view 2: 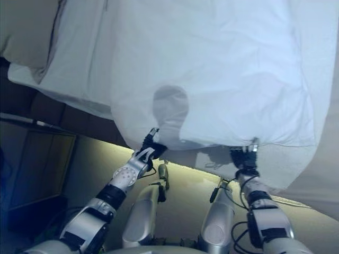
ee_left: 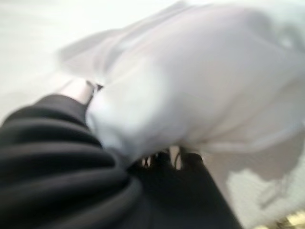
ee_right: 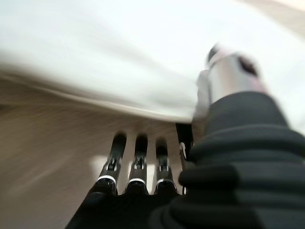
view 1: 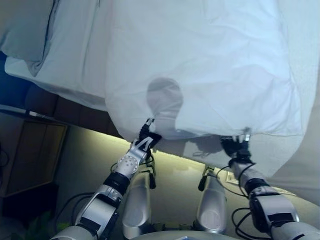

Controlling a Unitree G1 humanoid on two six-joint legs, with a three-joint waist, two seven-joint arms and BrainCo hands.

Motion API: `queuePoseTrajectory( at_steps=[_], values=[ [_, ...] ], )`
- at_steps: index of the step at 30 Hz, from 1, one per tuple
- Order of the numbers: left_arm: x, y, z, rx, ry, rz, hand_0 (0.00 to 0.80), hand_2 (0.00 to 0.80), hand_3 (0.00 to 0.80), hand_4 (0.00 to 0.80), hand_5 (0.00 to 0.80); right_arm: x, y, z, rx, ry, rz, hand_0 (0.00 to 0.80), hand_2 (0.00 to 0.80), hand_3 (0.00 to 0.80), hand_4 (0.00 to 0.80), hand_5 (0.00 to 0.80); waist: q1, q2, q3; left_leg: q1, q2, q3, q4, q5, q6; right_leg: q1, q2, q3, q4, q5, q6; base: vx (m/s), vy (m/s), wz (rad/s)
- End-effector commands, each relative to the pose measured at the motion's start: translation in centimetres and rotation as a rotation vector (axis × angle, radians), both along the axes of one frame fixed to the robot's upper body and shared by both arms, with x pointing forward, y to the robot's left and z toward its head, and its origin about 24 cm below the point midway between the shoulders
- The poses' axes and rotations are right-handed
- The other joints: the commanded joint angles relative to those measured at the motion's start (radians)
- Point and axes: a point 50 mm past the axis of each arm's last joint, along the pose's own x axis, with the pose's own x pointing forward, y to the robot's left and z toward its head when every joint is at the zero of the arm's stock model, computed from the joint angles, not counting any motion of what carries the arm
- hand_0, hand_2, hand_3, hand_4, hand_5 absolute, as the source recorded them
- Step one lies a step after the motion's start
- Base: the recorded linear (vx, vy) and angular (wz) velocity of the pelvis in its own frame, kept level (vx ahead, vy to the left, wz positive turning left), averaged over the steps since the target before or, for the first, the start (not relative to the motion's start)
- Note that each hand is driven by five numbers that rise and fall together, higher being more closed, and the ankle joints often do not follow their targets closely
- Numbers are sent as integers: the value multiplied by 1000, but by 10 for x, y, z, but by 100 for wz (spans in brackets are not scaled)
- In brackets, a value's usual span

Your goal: Make the bed neatly

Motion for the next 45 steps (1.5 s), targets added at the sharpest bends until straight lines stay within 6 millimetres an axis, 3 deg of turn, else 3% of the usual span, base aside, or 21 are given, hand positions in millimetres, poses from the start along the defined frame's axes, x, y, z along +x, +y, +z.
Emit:
queuePoseTrajectory(
  at_steps=[1,8,10,21,28,31,35,37,40,42,45],
  values=[
    [11,24,33,-104,-150,66,800,800,800,800,800,1,-32,28,44,-182,-123,0,0,0,0,0,23,25,-40,-24,43,-59,-29,73,-74,-15,-102,37,18,56,86,-16,53,-2],
    [7,27,38,-140,-172,27,800,800,800,800,800,1,-65,59,27,-276,-197,0,0,0,0,0,31,65,-23,-53,20,-58,-37,87,-75,-41,-116,40,16,62,90,-16,25,0],
    [5,28,39,-148,-172,16,800,800,800,800,800,0,-72,65,12,-281,-213,800,800,800,800,800,36,72,-21,-57,15,-60,-39,91,-77,-41,-120,37,14,64,90,-5,15,-1],
    [8,28,42,-124,-173,18,800,800,800,800,800,-5,-75,58,-57,-183,-183,800,800,800,800,800,43,53,-16,-64,16,-75,-18,84,-78,-25,-115,25,21,58,88,7,3,1],
    [4,27,19,-104,-103,44,800,800,800,800,800,-12,-57,39,-75,-210,-129,800,800,800,800,800,18,8,-39,-42,21,-86,64,27,-79,33,-110,36,11,55,83,71,104,8],
    [-1,24,5,-77,-79,49,800,800,800,800,800,-20,-42,20,-91,-201,-95,800,800,800,800,800,3,-17,-62,-24,-11,-95,111,-20,-58,66,-136,67,-7,83,81,169,216,2],
    [-9,28,-14,-17,-31,98,800,800,800,800,800,-25,-17,3,-93,-190,-36,800,800,800,800,800,-12,-29,-91,66,-51,-54,81,-55,-17,115,-153,84,-16,109,79,145,280,-5],
    [-11,40,-20,17,-15,141,800,800,800,800,800,-31,2,-11,-45,-168,-2,800,800,800,800,800,-16,-34,-101,95,-57,-27,55,-41,18,90,-93,82,117,42,59,63,279,-27],
    [-20,61,-38,56,42,203,800,800,800,800,800,-57,28,-42,45,-115,25,800,800,800,800,800,-28,-52,-138,153,-52,30,-18,0,52,81,60,31,264,-54,36,74,89,-30],
    [-25,67,-50,52,99,245,800,800,800,800,800,-68,40,-55,77,-85,35,800,800,800,800,800,-39,-70,-157,178,-38,60,-28,17,39,125,150,-24,217,-69,6,107,-74,-14],
    [-28,67,-59,-2,138,287,800,800,800,800,800,-66,59,-61,75,-25,75,800,800,800,800,800,-45,-90,-167,187,-26,34,14,18,9,214,193,-36,66,-72,-48,59,-131,8]
  ],
)
